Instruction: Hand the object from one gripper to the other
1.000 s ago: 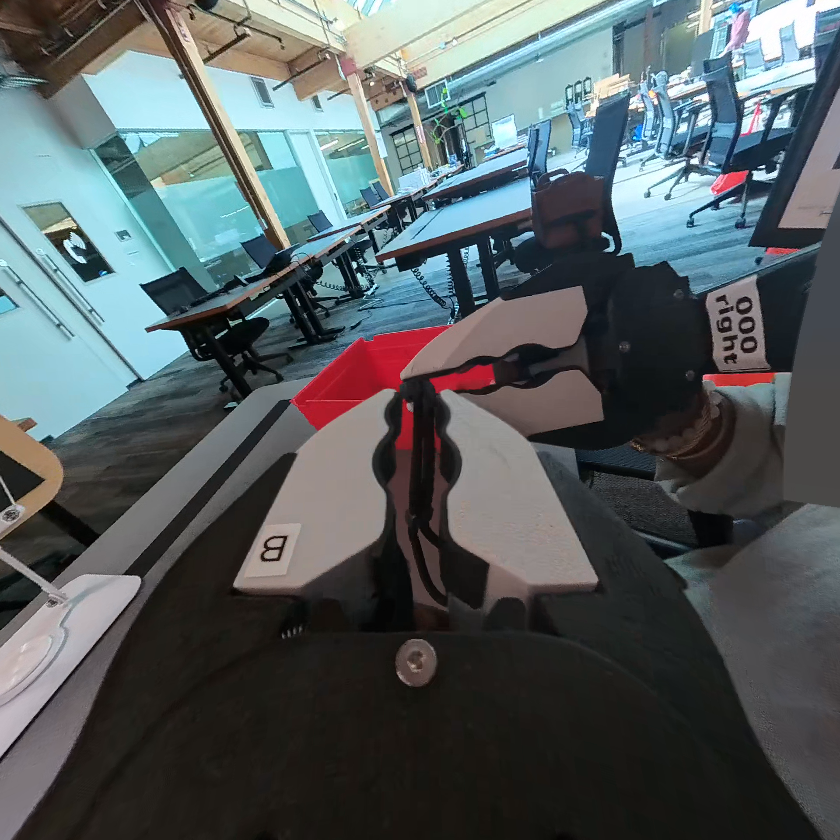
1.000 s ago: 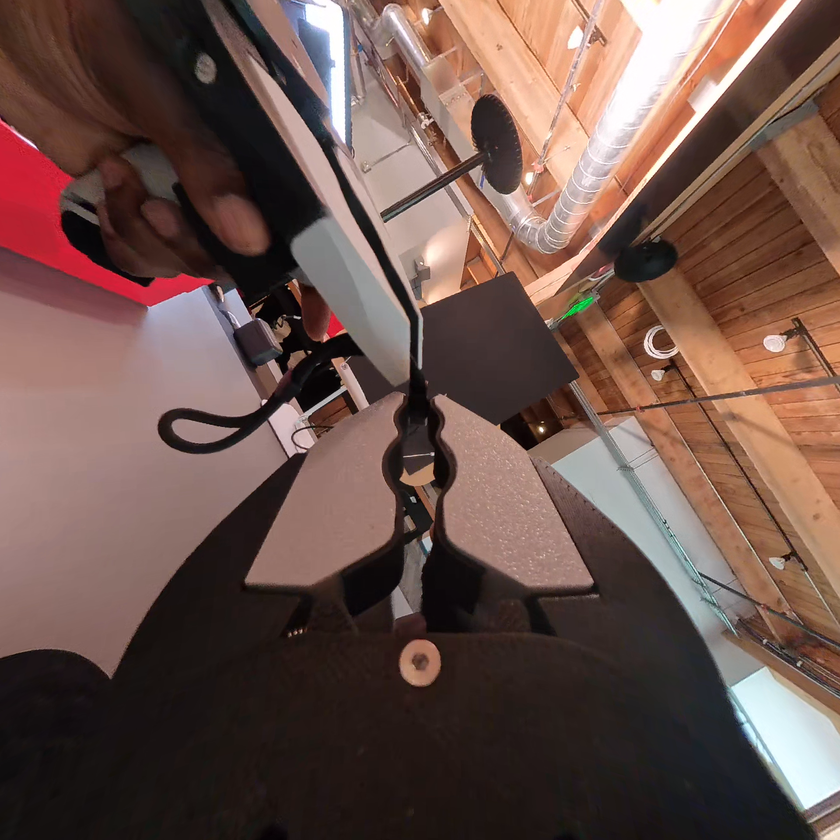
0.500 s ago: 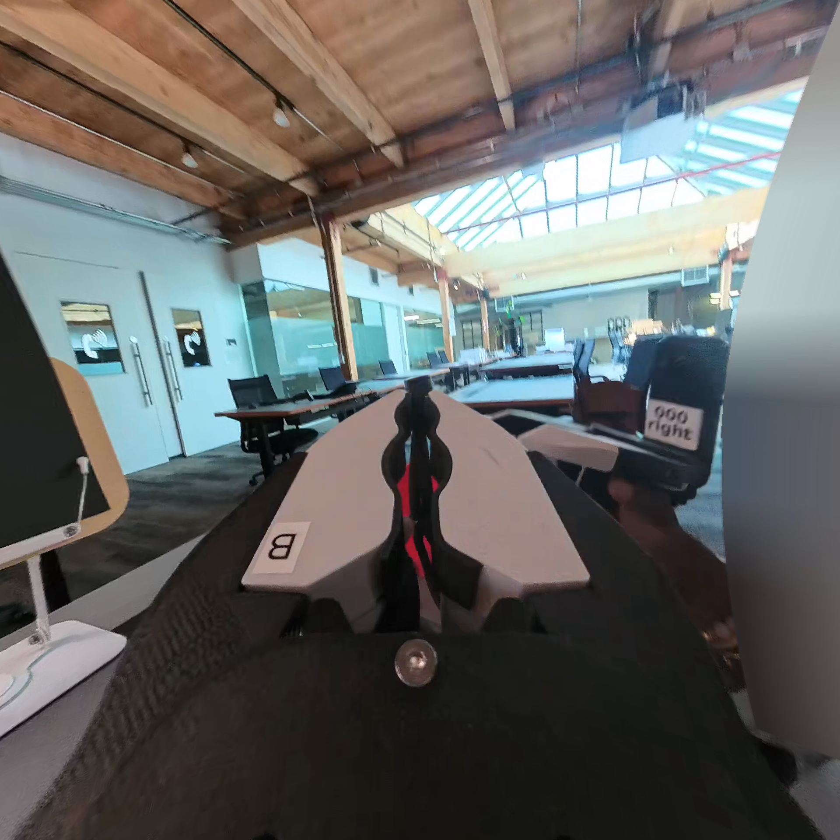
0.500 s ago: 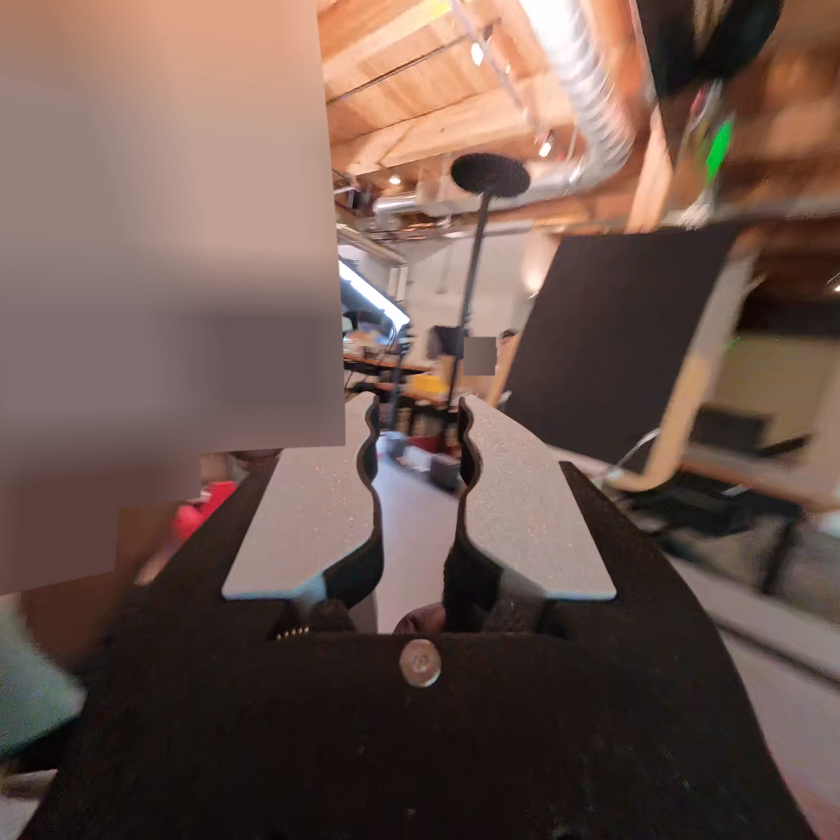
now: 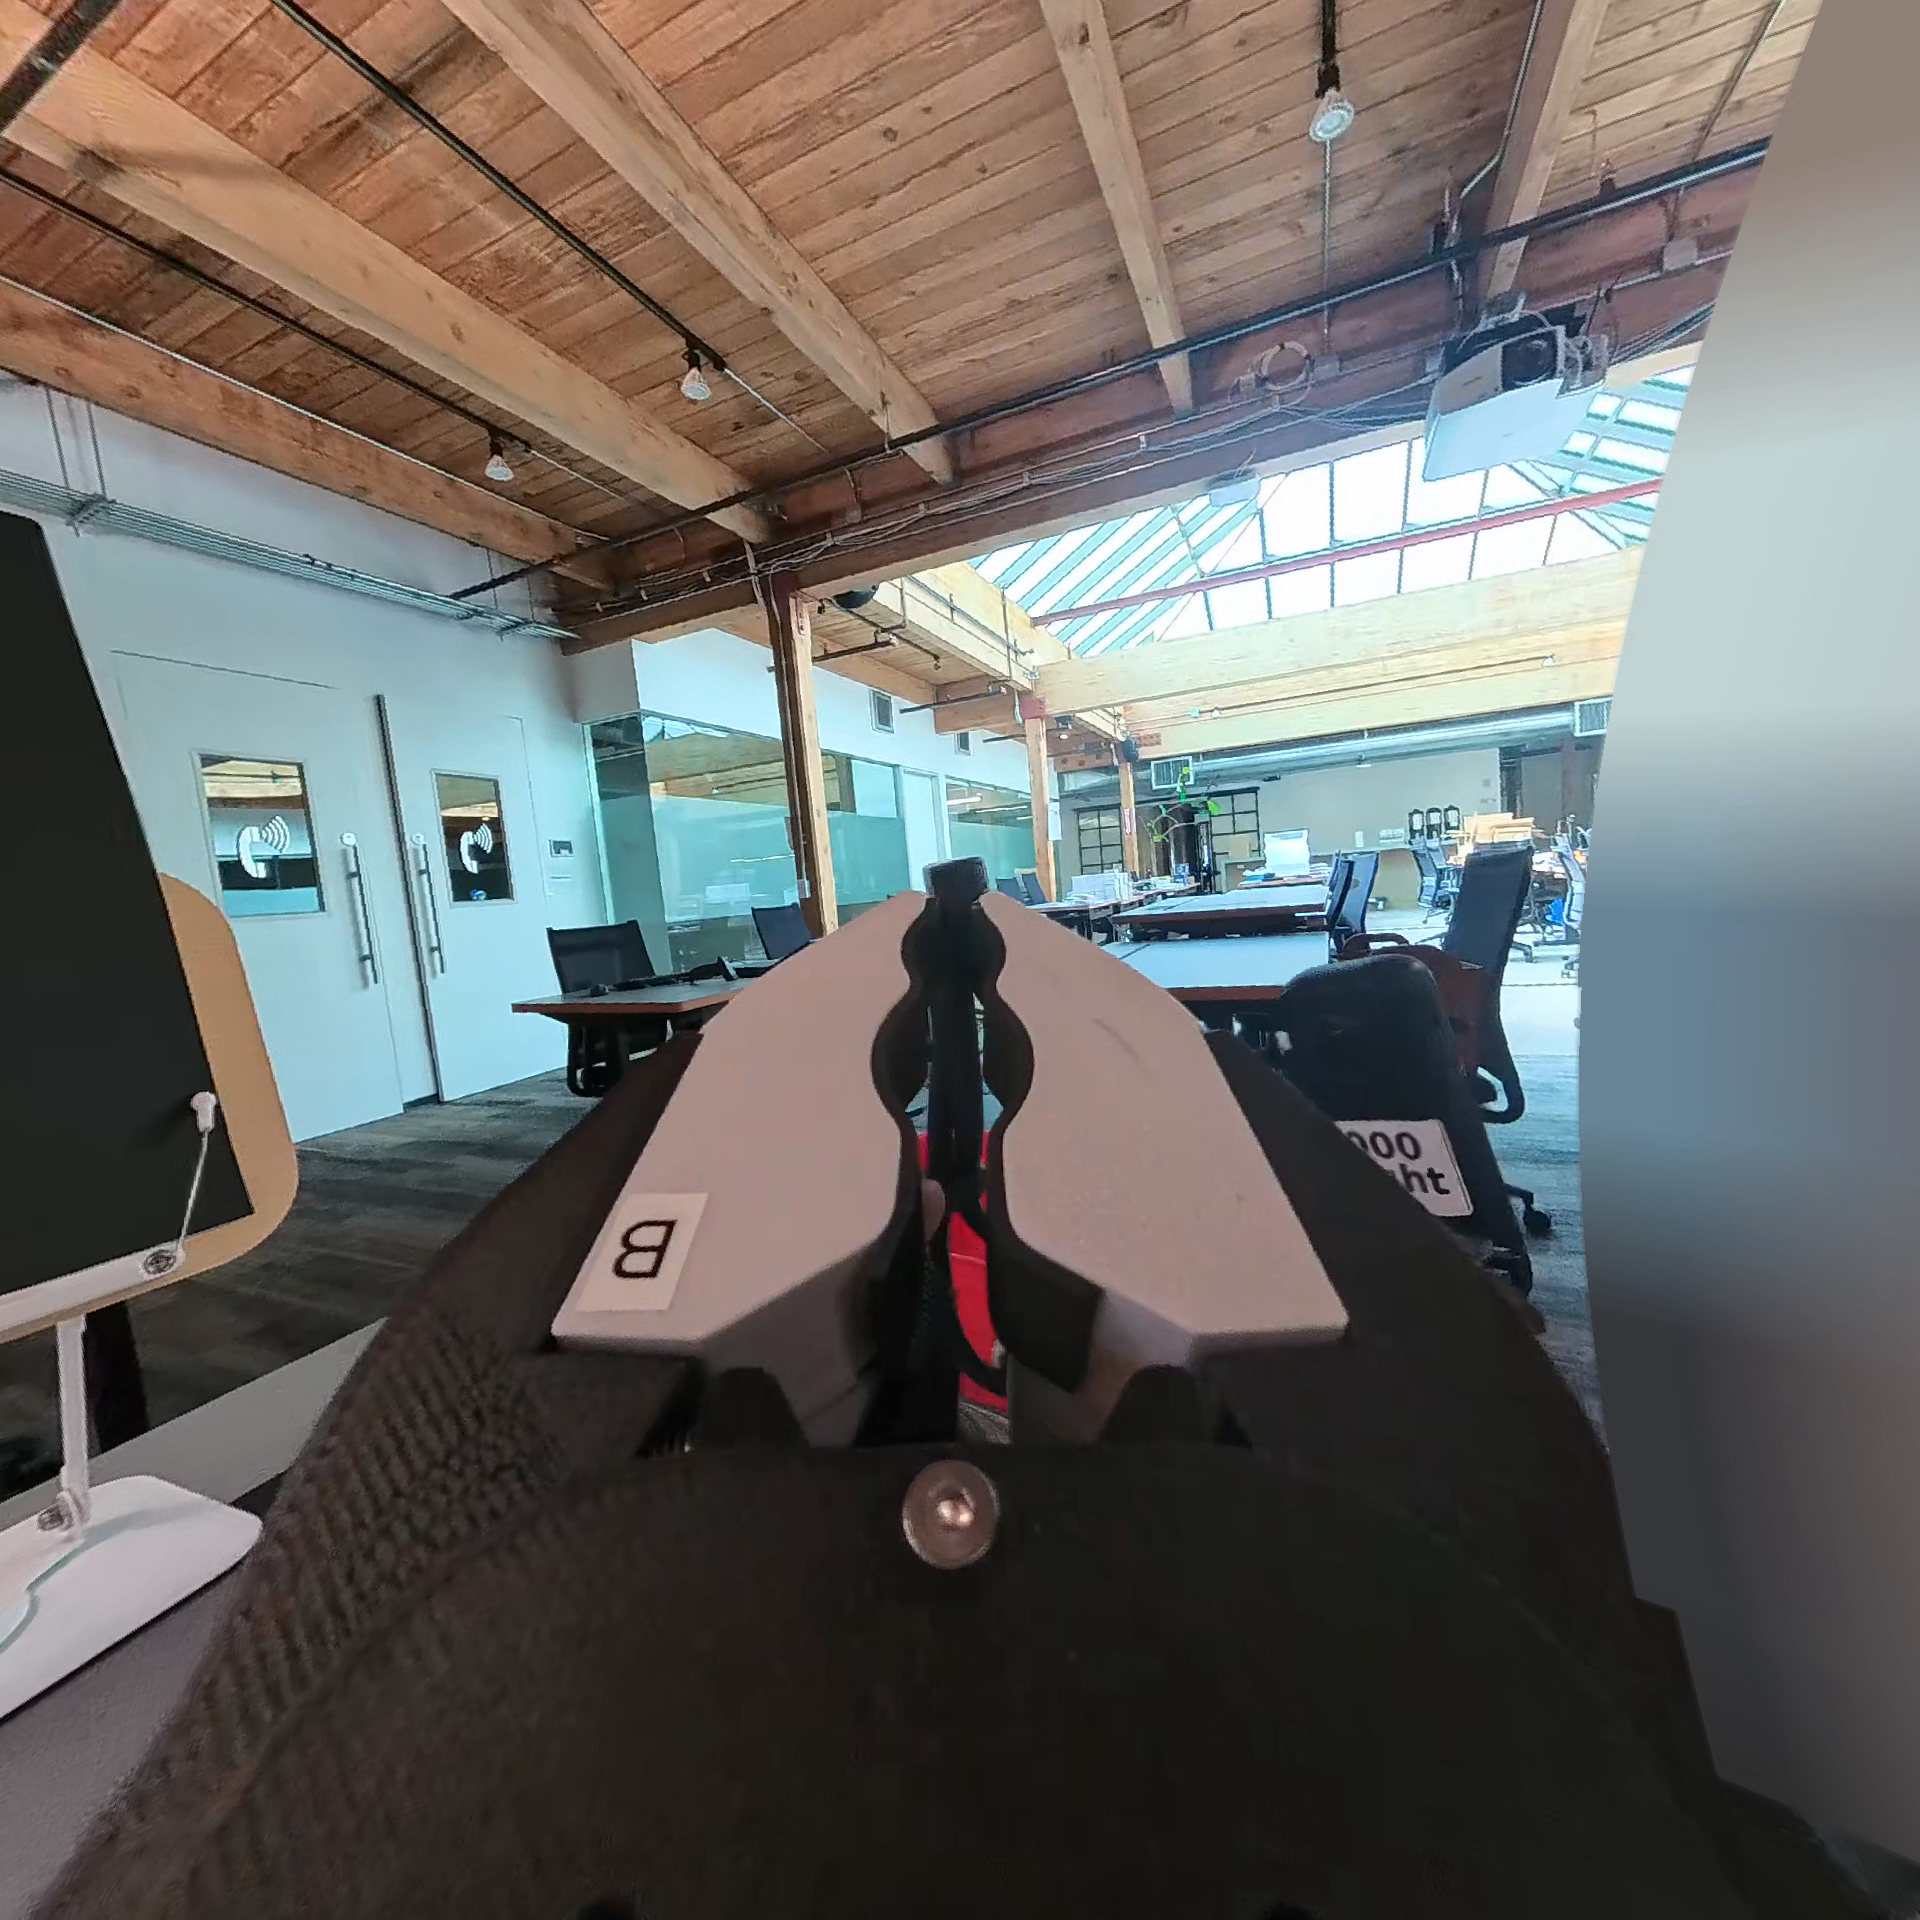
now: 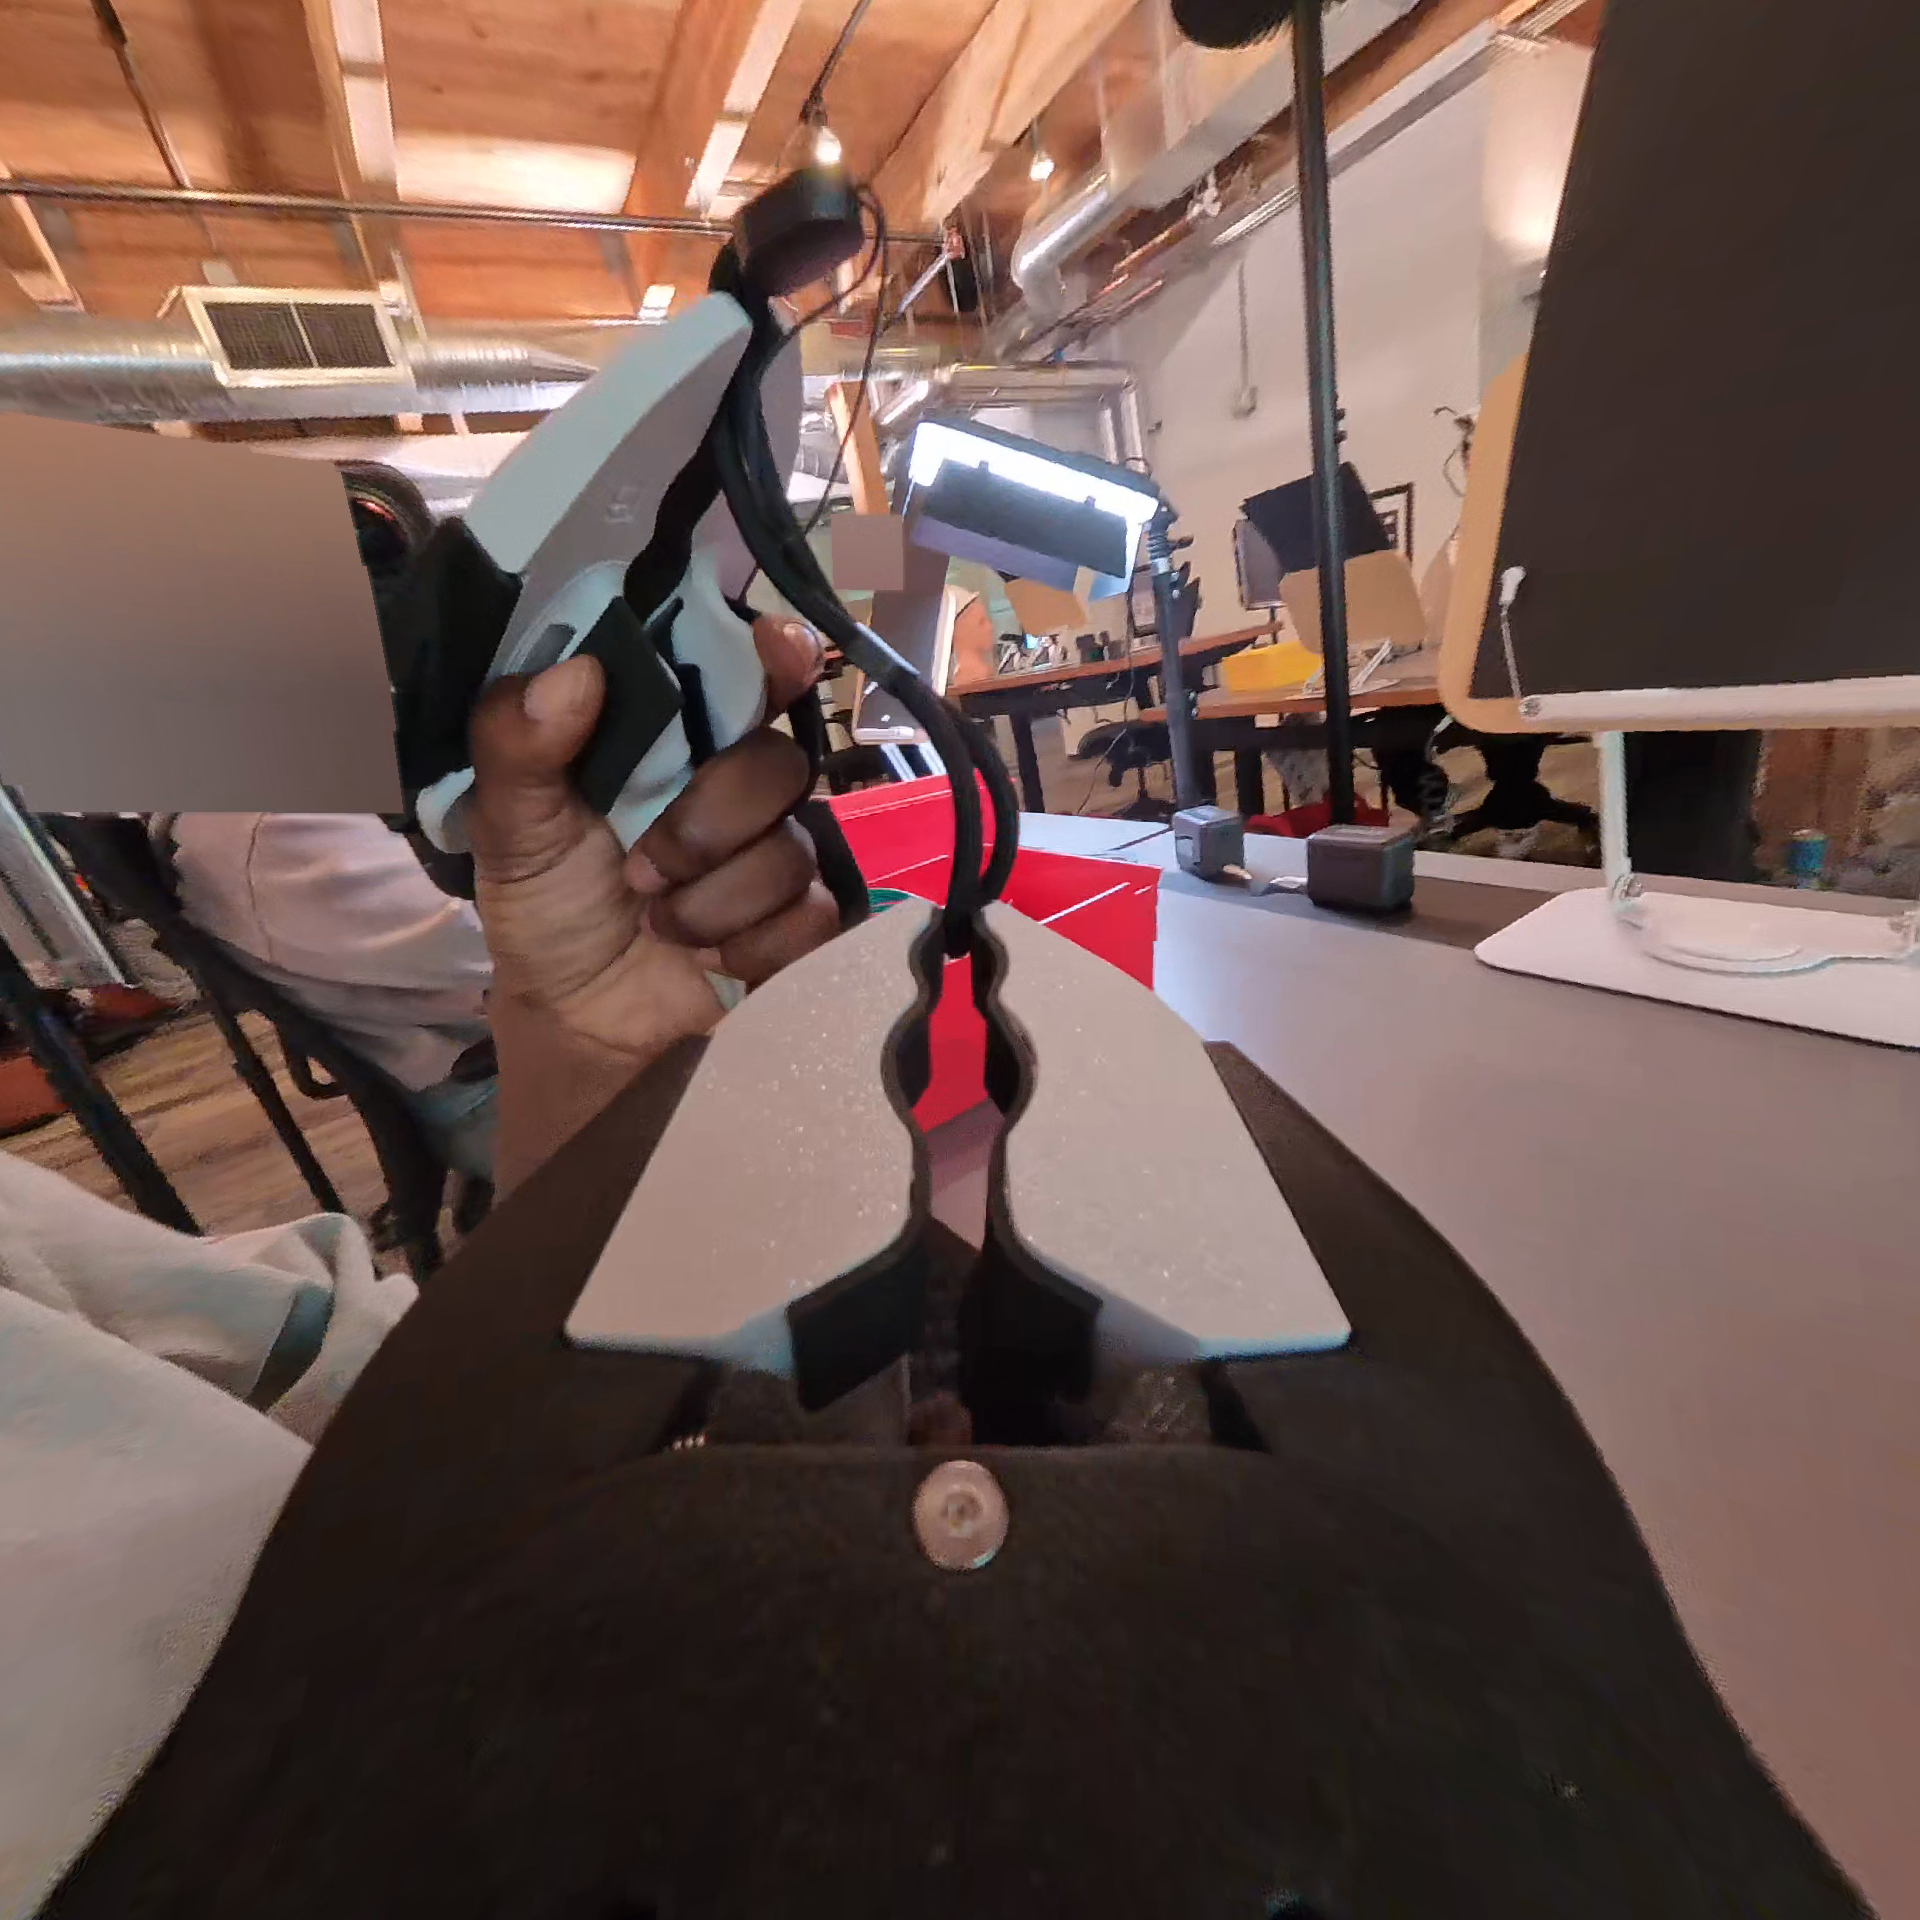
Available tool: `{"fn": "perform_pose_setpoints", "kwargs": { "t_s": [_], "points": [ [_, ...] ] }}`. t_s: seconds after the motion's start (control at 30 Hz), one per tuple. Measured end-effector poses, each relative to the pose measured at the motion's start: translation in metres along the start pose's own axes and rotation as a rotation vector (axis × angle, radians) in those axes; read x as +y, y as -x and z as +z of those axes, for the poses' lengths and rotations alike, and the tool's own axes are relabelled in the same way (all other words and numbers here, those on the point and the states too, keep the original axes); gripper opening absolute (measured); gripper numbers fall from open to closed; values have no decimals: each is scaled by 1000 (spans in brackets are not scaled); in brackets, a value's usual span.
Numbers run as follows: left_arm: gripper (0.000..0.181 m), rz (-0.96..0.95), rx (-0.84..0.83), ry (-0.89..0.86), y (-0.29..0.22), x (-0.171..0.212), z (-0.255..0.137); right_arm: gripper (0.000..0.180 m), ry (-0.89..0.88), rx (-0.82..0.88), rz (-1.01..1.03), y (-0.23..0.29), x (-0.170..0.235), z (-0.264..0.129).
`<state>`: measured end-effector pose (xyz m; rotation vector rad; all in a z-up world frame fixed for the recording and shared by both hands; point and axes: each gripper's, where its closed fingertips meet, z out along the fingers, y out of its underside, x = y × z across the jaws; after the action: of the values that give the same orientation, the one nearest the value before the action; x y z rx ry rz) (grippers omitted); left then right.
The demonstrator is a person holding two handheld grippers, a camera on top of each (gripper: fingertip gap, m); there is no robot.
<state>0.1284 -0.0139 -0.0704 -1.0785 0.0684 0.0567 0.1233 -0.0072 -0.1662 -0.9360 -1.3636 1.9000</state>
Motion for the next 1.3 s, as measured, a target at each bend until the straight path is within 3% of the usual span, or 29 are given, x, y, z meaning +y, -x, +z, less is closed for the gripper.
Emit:
{"fn": "perform_pose_setpoints", "kwargs": {
  "t_s": [0.1,0.2,0.3,0.37,0.47,0.63,0.77,0.93,1.07,1.13,1.3],
  "points": [
    [9,-31,-35,-26,11,-6,-5,4,19,19,-53,-4,-3,-3],
    [38,-62,-61,-66,28,-20,-17,4,59,71,-140,-13,-6,-8],
    [46,-101,-121,-136,52,-42,-37,4,76,170,-312,-27,-16,-16],
    [45,-100,-156,-163,62,-52,-50,3,84,245,-448,-34,-24,-21],
    [42,-45,-115,-58,56,-44,-49,3,97,325,-621,-37,-31,-27],
    [42,49,65,283,13,20,-22,3,88,398,-821,-34,-41,-32],
    [42,159,118,471,-8,69,-4,3,72,423,-955,-26,-45,-33],
    [36,178,170,480,-23,81,3,3,80,432,-1065,-17,-44,-31],
    [19,180,177,443,-24,75,3,3,88,427,-1097,-14,-41,-30],
    [10,165,198,446,-27,75,2,3,77,426,-1101,-12,-43,-30],
    [8,138,175,386,-23,65,4,7,-19,432,-1030,-8,-54,-34]
  ]
}}
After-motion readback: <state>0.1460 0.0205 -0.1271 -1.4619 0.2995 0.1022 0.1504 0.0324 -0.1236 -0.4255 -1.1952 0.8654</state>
